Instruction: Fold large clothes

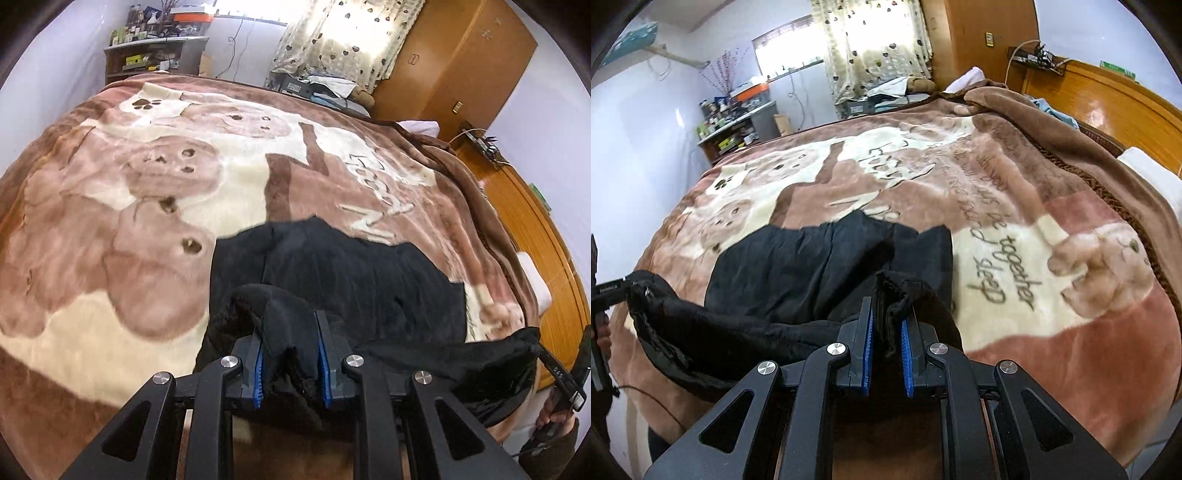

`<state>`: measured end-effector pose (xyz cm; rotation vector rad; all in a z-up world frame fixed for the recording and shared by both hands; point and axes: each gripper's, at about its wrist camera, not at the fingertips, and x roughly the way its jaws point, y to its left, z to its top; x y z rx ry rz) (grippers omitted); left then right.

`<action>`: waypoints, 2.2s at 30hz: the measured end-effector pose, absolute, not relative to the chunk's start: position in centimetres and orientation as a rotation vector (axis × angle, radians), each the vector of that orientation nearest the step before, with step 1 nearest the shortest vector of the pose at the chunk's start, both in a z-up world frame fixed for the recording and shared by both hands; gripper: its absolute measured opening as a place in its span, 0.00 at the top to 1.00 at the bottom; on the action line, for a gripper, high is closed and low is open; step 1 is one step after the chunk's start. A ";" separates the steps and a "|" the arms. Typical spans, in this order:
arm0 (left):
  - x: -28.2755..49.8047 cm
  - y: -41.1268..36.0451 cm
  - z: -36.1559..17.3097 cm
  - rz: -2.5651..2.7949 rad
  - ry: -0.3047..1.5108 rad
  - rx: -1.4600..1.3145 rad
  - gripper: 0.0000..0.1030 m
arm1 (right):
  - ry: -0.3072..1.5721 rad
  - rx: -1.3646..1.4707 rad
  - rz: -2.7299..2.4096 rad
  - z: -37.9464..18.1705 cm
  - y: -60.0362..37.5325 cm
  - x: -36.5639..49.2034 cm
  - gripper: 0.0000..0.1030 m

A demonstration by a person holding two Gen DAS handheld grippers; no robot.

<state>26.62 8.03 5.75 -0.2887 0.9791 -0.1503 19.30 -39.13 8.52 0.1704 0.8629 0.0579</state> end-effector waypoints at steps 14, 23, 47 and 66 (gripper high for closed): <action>34.7 10.1 4.0 -0.043 0.879 -0.310 0.30 | 0.845 0.289 -0.093 7.8 -41.7 29.3 0.61; 33.0 14.2 1.1 -0.101 0.922 -0.257 0.19 | 0.881 0.190 -0.003 4.3 -43.4 26.4 0.45; 40.1 5.7 -3.6 -0.280 1.025 -0.049 0.65 | 0.970 0.294 0.183 -1.6 -42.9 30.4 0.82; 46.5 4.5 -5.5 -0.157 1.030 -0.020 0.60 | 1.054 0.223 0.018 -3.6 -42.5 38.0 0.80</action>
